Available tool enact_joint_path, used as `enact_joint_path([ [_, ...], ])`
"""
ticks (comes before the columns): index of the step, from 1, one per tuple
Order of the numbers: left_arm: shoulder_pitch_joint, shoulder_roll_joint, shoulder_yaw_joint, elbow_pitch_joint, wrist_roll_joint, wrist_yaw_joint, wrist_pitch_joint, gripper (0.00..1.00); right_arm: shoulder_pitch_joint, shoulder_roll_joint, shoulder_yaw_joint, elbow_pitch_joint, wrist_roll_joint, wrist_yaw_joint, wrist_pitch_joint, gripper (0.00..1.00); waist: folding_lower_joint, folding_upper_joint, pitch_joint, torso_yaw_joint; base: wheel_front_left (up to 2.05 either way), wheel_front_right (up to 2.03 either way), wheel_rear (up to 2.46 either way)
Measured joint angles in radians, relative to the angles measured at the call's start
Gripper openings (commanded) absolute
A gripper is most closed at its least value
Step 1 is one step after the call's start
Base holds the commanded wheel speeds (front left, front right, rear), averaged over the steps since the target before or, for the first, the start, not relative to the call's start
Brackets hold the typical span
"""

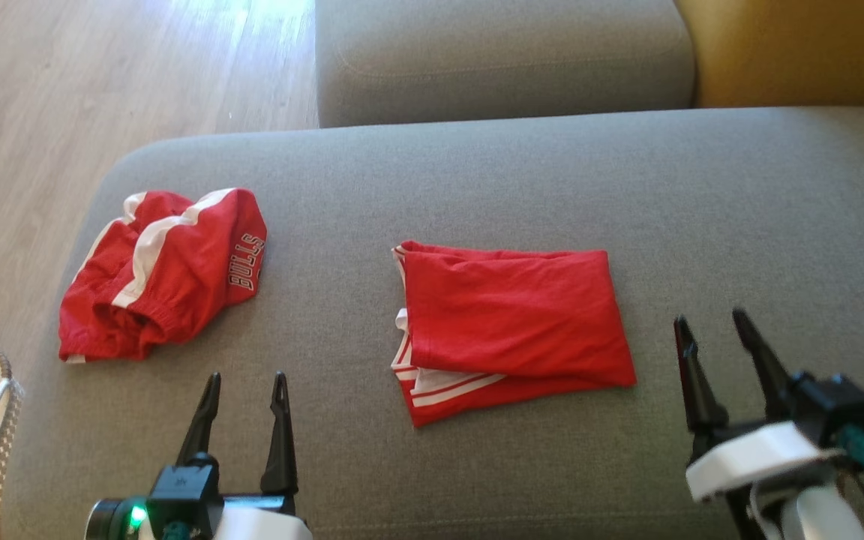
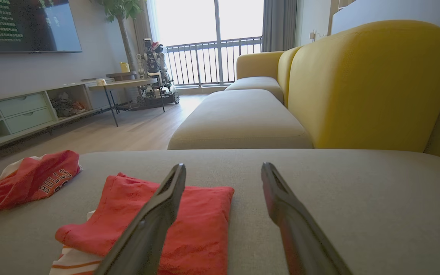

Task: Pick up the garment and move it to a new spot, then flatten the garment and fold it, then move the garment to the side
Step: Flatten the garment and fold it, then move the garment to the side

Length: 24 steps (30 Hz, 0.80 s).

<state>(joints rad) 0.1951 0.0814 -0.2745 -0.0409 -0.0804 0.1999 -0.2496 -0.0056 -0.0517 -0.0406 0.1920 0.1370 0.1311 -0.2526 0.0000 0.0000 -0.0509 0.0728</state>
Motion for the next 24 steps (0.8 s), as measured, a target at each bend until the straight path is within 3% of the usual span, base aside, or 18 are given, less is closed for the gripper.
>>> enact_joint_path([
  [10,0.047,0.000,0.019,0.014,0.000,-0.033,0.000,1.00,0.060,0.006,0.027,-0.002,-0.017,0.000,0.000,1.00,0.0000,0.0000,-0.032,0.006,0.00,0.00,0.00],
  [24,0.049,-0.003,0.050,0.018,0.009,-0.043,0.000,1.00,0.083,0.007,0.038,-0.001,-0.017,0.000,0.000,1.00,0.0000,0.0000,-0.036,0.020,0.00,0.00,0.00],
])
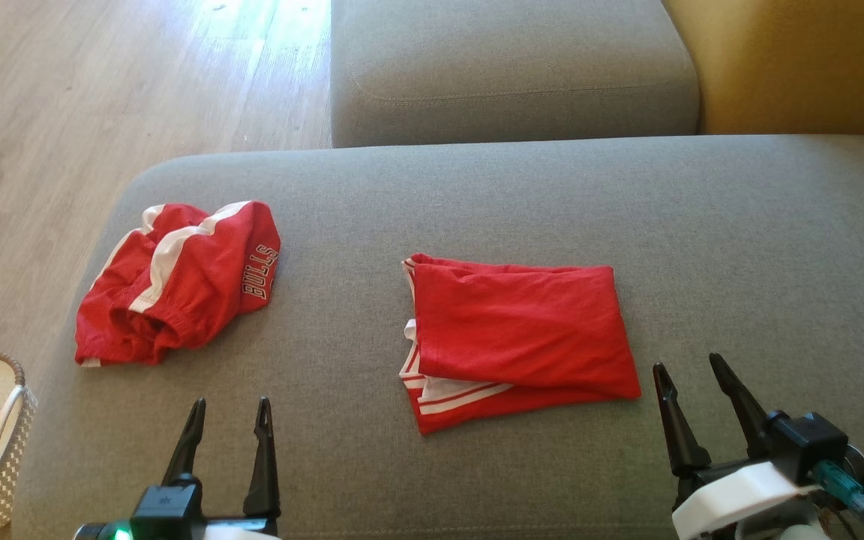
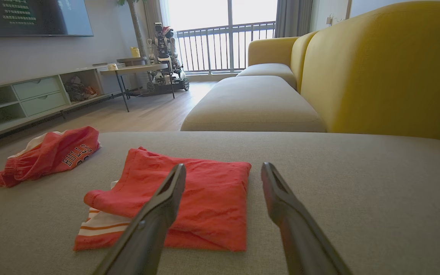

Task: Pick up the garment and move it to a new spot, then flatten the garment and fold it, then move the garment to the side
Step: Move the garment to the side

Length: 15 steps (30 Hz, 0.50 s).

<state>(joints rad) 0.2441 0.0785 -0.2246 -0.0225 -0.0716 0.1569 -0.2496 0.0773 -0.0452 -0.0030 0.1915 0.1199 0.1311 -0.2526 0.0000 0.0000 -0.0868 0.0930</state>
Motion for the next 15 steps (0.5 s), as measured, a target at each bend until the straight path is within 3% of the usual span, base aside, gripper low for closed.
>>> enact_joint_path([
  [15,0.000,-0.010,0.010,0.002,0.008,-0.012,0.000,1.00,0.000,0.000,0.006,0.001,0.000,0.000,0.000,1.00,0.0000,0.0000,0.010,0.005,0.00,0.00,0.00],
])
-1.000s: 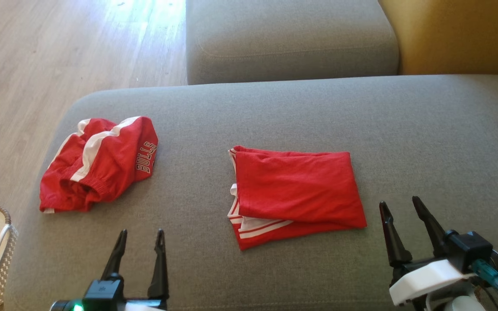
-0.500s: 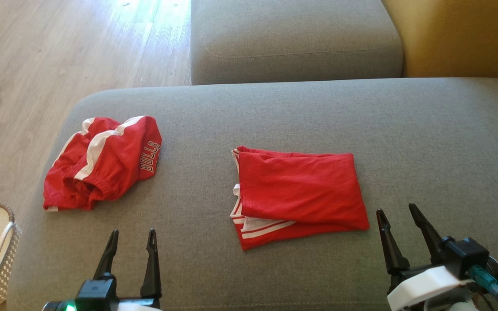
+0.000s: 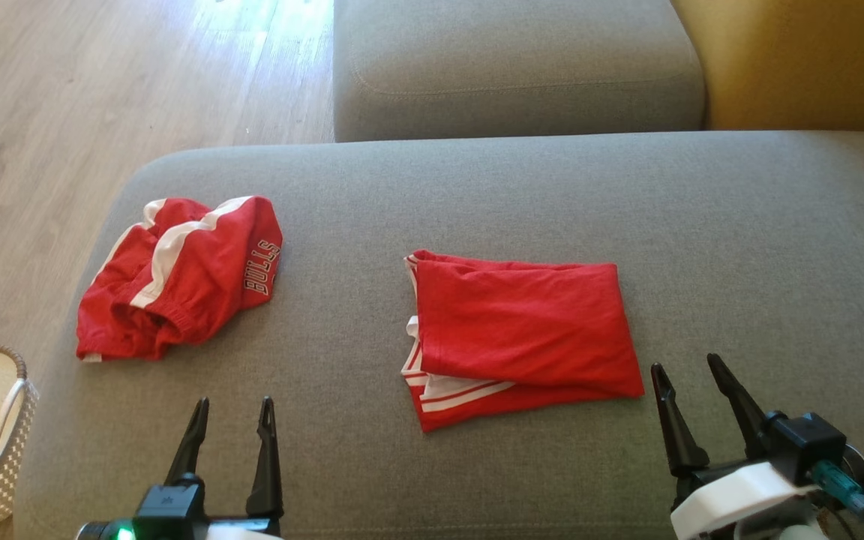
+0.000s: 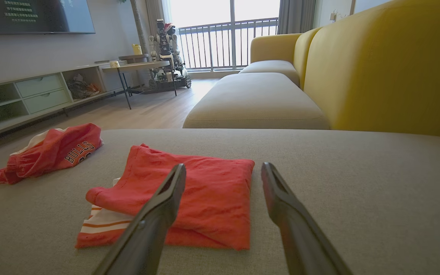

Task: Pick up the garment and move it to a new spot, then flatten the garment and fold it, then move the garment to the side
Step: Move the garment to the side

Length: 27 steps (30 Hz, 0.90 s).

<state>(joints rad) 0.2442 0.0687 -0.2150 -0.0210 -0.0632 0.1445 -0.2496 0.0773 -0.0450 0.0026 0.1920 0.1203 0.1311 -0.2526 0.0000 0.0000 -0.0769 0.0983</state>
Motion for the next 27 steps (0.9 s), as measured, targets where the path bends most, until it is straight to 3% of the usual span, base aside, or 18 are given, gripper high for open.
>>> enact_joint_path([
  [15,0.000,-0.004,0.000,0.000,0.009,-0.005,0.000,1.00,0.000,0.000,0.005,0.015,0.019,0.000,0.000,1.00,0.0000,0.0000,0.007,0.014,0.00,0.00,0.00],
  [20,0.000,-0.005,-0.004,0.002,0.009,-0.020,0.000,1.00,-0.053,0.002,0.010,0.242,0.245,0.000,0.001,1.00,0.0000,0.0000,0.025,0.014,0.00,0.00,0.00],
  [27,-0.007,-0.007,-0.044,0.019,0.018,-0.032,0.000,1.00,-0.386,-0.002,-0.055,0.553,0.219,0.000,0.085,1.00,0.0000,0.0000,0.058,0.037,0.00,0.00,0.00],
])
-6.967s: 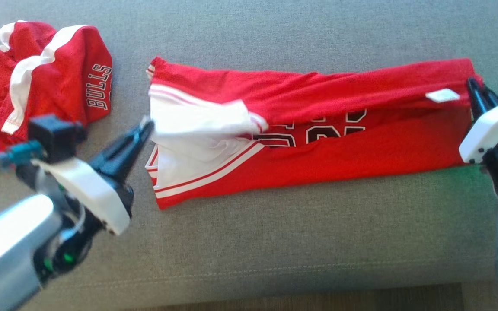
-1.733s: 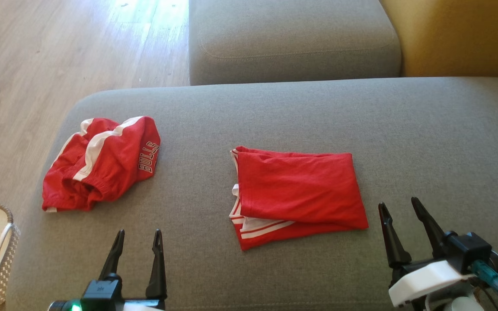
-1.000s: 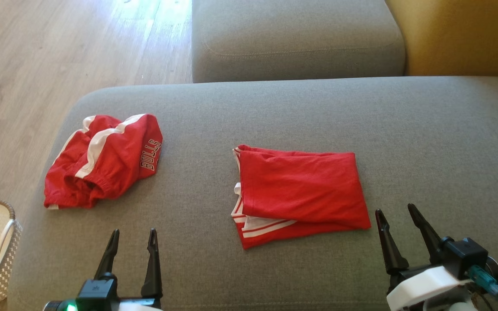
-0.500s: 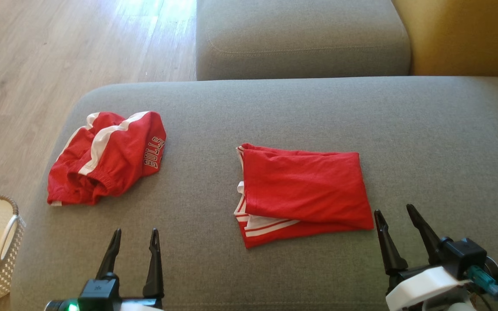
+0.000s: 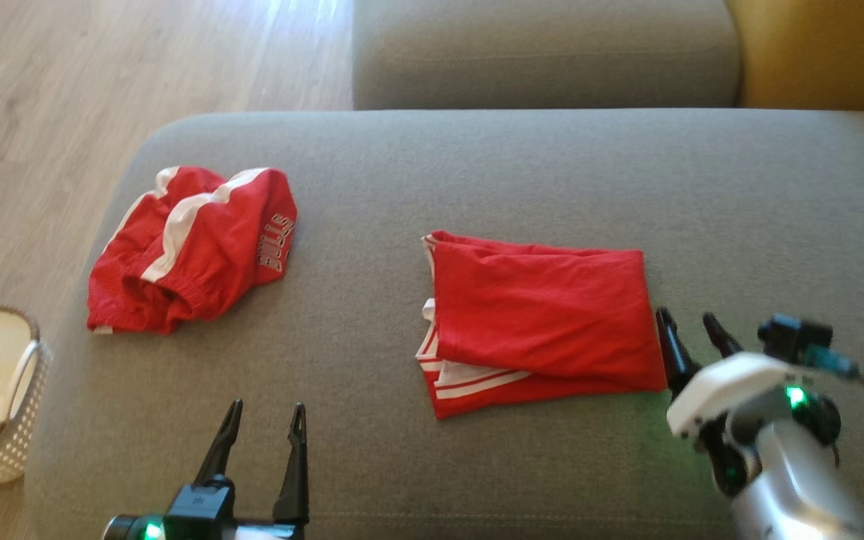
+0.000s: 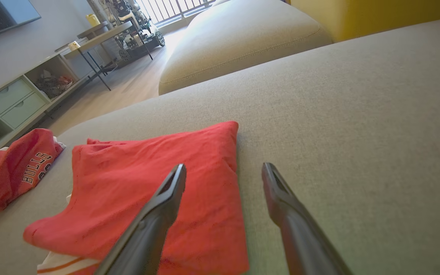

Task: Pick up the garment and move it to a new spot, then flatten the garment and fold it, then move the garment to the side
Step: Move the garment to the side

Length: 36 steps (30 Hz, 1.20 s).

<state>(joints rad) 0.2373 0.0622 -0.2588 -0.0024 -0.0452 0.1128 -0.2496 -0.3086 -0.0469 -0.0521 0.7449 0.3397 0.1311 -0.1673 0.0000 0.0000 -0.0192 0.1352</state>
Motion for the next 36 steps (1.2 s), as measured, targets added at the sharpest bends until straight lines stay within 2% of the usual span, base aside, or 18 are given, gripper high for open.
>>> enact_joint_path([
  [4,-0.016,0.000,-0.020,0.002,0.000,0.000,0.000,1.00,-0.114,-0.021,-0.021,0.125,-0.016,0.000,0.065,1.00,0.0000,0.0000,0.029,0.017,0.00,0.00,0.00],
  [11,-0.061,-0.001,-0.026,0.003,0.000,-0.003,0.000,1.00,-0.203,-0.061,-0.027,0.261,-0.035,0.000,0.086,1.00,0.0000,0.0000,0.075,0.044,0.00,0.00,0.00],
  [18,-0.094,-0.002,-0.042,0.008,-0.001,-0.007,0.000,1.00,-0.286,-0.071,0.031,0.370,-0.030,0.000,0.134,1.00,0.0000,0.0000,0.118,0.068,0.00,0.00,0.00],
  [19,-0.098,-0.002,-0.046,0.008,-0.001,-0.007,0.000,1.00,-0.293,-0.072,0.035,0.379,-0.030,0.000,0.140,0.94,0.0000,0.0000,0.121,0.069,0.00,0.00,0.00],
  [21,-0.101,-0.003,-0.049,0.008,-0.002,-0.007,0.000,1.00,-0.312,-0.081,0.050,0.397,-0.023,0.000,0.161,0.06,0.0000,0.0000,0.125,0.070,0.00,0.00,0.00],
  [22,-0.101,-0.003,-0.050,0.008,-0.002,-0.006,0.000,1.00,-0.321,-0.084,0.056,0.405,-0.019,0.000,0.170,0.00,0.0000,0.0000,0.127,0.070,0.00,0.00,0.00],
  [28,-0.101,-0.003,-0.052,0.006,-0.015,0.007,0.000,1.00,-0.346,-0.119,0.075,0.432,-0.048,0.002,0.104,0.00,0.0000,0.0000,0.137,0.051,0.00,0.00,0.00],
  [36,-0.150,-0.004,-0.058,-0.007,-0.020,0.010,0.000,1.00,-0.544,-0.308,-0.011,0.491,-0.167,0.000,0.060,0.00,0.0000,0.0000,0.209,0.005,0.00,0.00,0.00],
])
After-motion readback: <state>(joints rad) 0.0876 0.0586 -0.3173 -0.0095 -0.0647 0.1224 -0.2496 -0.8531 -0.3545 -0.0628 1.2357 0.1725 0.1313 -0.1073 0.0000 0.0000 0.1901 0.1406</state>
